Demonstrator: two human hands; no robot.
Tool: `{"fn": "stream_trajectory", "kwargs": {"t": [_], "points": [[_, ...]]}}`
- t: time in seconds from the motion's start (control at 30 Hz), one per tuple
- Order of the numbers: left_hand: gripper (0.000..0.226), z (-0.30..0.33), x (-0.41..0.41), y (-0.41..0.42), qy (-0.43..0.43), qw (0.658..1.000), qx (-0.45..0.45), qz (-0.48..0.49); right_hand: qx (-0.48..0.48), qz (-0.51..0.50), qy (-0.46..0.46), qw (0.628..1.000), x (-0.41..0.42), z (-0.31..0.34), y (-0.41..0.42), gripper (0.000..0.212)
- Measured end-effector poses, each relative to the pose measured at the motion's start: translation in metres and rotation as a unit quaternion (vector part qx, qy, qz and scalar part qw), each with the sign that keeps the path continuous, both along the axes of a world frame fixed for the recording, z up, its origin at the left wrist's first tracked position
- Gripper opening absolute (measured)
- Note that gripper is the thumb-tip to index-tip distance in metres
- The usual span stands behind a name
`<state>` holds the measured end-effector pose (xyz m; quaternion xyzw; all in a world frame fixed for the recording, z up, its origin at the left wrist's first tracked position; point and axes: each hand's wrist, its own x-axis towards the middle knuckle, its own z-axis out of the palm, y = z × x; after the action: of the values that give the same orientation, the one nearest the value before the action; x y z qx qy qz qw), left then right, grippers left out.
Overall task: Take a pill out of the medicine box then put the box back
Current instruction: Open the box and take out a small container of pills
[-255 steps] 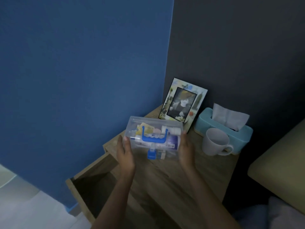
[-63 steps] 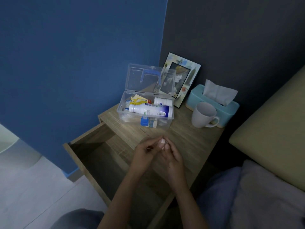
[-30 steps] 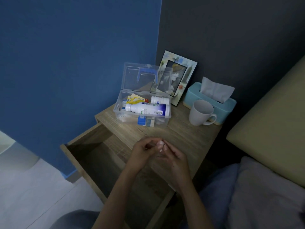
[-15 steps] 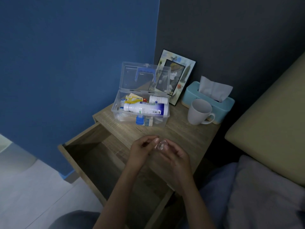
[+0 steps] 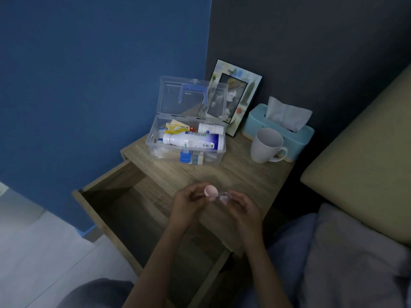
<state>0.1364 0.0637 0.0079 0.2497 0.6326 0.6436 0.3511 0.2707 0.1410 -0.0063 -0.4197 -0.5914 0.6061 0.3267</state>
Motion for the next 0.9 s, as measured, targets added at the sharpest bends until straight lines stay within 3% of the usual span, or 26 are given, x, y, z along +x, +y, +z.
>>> {"fn": "stream_trajectory", "kwargs": {"t": [0.1, 0.2, 0.4, 0.67, 0.77, 0.9], "points": [[0.034, -0.007, -0.001, -0.001, 0.057, 0.998, -0.011, -0.024, 0.058, -0.001, -0.043, 0.997, 0.004, -0.004, 0.000, 0.024], [0.037, -0.018, 0.000, -0.004, 0.135, 0.989, -0.034, -0.044, 0.086, 0.017, -0.096, 0.992, 0.008, -0.009, -0.003, 0.041], [0.042, -0.034, -0.008, 0.001, 0.289, 0.953, -0.081, -0.045, 0.139, 0.064, -0.212, 0.965, 0.011, -0.018, -0.009, 0.043], [0.048, -0.039, -0.009, 0.000, 0.478, 0.853, -0.171, -0.122, 0.168, 0.060, -0.243, 0.953, 0.012, -0.023, -0.010, 0.042], [0.051, -0.039, -0.010, -0.001, 0.509, 0.826, -0.198, -0.138, 0.177, 0.066, -0.253, 0.949, 0.012, -0.024, -0.009, 0.046], [0.054, -0.036, -0.010, -0.001, 0.511, 0.820, -0.204, -0.155, 0.165, 0.069, -0.253, 0.951, 0.013, -0.024, -0.009, 0.045]]}}
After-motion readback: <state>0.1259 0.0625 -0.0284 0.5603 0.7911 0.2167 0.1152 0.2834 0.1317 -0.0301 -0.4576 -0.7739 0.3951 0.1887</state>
